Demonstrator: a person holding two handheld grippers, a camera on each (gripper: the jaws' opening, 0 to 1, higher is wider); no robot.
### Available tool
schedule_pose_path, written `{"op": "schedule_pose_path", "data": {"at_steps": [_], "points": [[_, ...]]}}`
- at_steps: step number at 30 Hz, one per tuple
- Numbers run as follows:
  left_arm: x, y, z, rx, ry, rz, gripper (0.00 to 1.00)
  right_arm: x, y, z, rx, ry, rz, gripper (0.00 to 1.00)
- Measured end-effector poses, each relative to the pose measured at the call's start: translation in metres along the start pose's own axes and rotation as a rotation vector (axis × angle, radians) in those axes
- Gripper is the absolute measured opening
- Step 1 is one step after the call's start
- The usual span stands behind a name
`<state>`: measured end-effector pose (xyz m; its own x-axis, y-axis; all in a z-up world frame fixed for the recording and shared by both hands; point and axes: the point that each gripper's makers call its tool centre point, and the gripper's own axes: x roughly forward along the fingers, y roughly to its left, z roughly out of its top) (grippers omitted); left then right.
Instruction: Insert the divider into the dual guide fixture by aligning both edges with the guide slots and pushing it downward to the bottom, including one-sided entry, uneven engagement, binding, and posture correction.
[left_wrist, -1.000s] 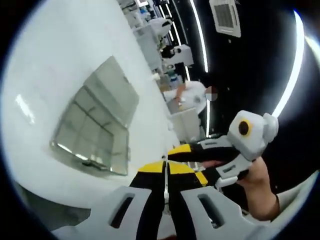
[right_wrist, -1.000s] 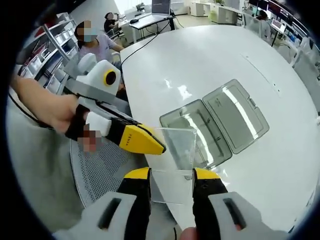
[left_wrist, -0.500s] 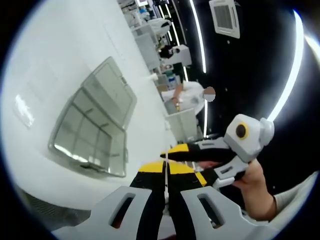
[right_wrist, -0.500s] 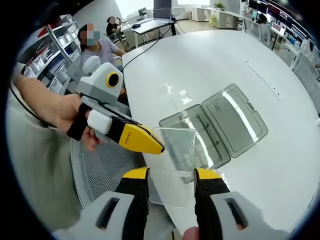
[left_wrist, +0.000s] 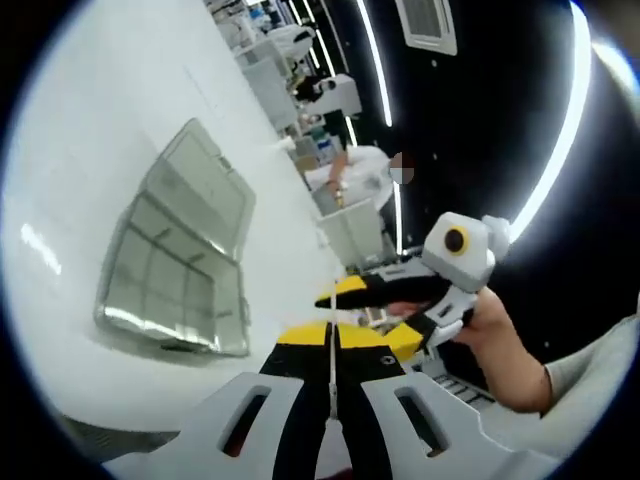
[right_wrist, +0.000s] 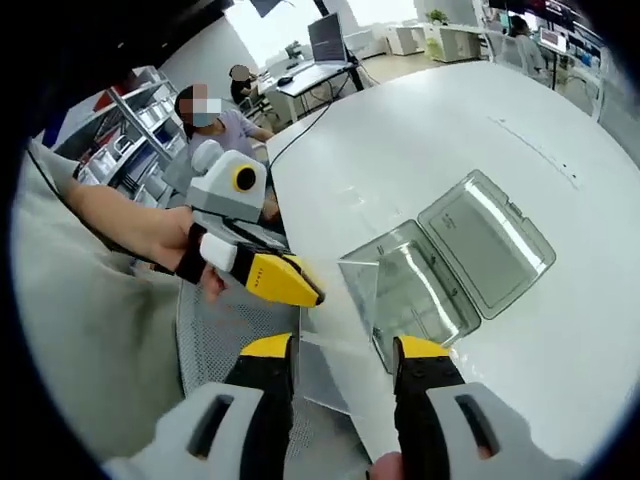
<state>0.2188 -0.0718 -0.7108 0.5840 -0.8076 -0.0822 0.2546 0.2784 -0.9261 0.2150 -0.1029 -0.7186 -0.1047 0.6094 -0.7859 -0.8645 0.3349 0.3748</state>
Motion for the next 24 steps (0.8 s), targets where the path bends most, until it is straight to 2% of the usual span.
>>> {"op": "schedule_pose_path", "data": {"at_steps": [2,3,6,13,16,19,24], "points": [[-0.001,-0.002,0.000,0.013,0.020,-0.012,0.00,-0.001,0.001,0.001,0.015,-0.018,0.030,0.34],[-0.001,-0.004,-0.001,0.023,0.037,-0.028,0.00,-0.002,0.006,0.000,0.020,-0.019,0.067,0.35],[-0.002,-0.005,0.000,0.041,0.068,-0.044,0.00,-0.004,0.005,-0.002,0.011,-0.034,0.090,0.34],[-0.005,-0.009,0.002,0.108,0.150,-0.079,0.00,0.000,0.016,-0.005,0.015,-0.082,0.212,0.31],[-0.006,-0.014,-0.001,0.131,0.190,-0.111,0.00,0.003,0.020,-0.009,0.012,-0.091,0.254,0.30],[-0.006,-0.019,-0.006,0.169,0.235,-0.134,0.00,0.004,0.023,-0.008,0.000,-0.128,0.294,0.25],[-0.006,-0.025,-0.008,0.196,0.273,-0.163,0.00,0.004,0.026,-0.012,0.024,-0.157,0.354,0.21]]}}
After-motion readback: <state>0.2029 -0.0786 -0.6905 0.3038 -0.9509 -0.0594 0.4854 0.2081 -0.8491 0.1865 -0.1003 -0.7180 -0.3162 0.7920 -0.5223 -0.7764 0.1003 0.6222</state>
